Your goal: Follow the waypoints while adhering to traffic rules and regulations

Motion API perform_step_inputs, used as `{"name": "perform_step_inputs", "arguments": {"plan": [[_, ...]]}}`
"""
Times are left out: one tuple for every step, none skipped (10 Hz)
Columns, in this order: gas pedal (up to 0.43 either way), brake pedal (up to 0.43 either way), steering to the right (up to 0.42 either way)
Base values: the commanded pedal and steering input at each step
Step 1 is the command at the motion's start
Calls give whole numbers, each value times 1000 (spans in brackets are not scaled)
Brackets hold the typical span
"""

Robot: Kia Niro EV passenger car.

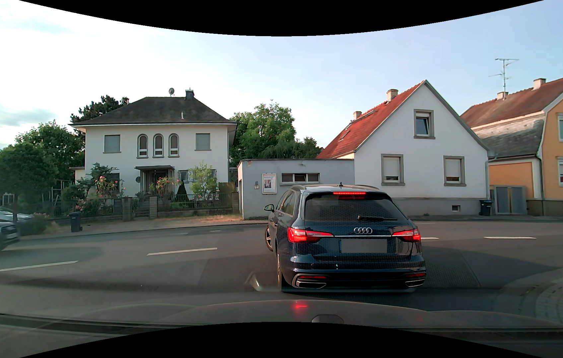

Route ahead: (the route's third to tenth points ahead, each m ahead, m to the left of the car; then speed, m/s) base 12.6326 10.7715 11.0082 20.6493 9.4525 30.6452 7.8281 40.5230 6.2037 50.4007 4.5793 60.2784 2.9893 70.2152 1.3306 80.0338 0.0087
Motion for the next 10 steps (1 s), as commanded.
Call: {"name": "perform_step_inputs", "arguments": {"plan": [[0,207,156],[0,207,156],[0,207,156],[0,207,156],[0,189,156],[0,140,156],[0,110,156],[0,61,156],[0,18,154],[0,0,149]]}}
